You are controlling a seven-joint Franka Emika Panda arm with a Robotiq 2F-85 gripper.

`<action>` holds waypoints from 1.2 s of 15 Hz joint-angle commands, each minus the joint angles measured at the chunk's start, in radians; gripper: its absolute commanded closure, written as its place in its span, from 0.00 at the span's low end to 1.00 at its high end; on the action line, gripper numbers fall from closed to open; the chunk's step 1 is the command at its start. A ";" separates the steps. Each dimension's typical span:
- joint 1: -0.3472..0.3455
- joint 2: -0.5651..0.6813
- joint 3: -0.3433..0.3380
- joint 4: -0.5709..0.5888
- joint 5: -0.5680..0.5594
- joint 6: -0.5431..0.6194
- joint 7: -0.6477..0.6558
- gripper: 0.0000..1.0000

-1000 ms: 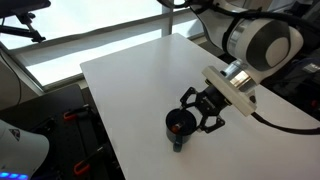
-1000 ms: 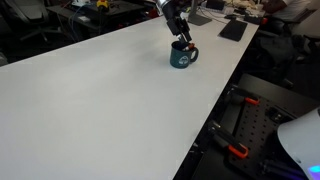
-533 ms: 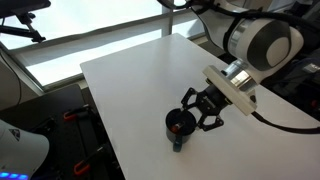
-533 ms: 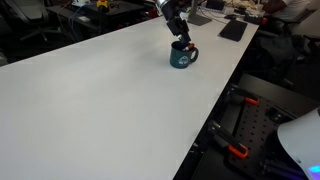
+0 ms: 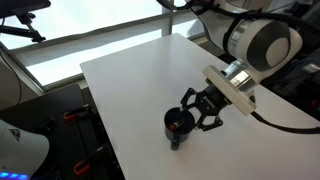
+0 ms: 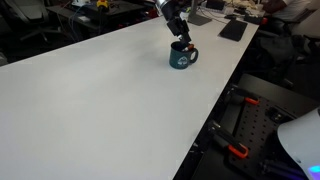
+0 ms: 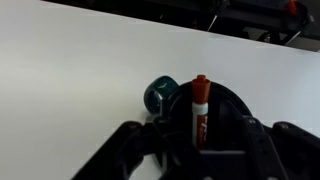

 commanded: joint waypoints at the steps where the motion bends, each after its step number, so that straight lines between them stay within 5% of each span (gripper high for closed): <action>1: 0.003 0.015 0.002 0.031 0.014 -0.038 0.020 0.46; 7: 0.009 0.015 0.001 0.029 0.011 -0.042 0.027 0.44; 9: 0.012 0.015 0.001 0.029 0.009 -0.042 0.030 0.51; 10: 0.013 0.014 0.001 0.028 0.009 -0.042 0.032 0.71; 12: 0.016 0.017 0.001 0.030 0.010 -0.046 0.036 0.74; 17: 0.025 0.028 0.002 0.035 0.011 -0.052 0.052 0.54; 18: 0.027 0.031 0.002 0.037 0.011 -0.055 0.053 0.57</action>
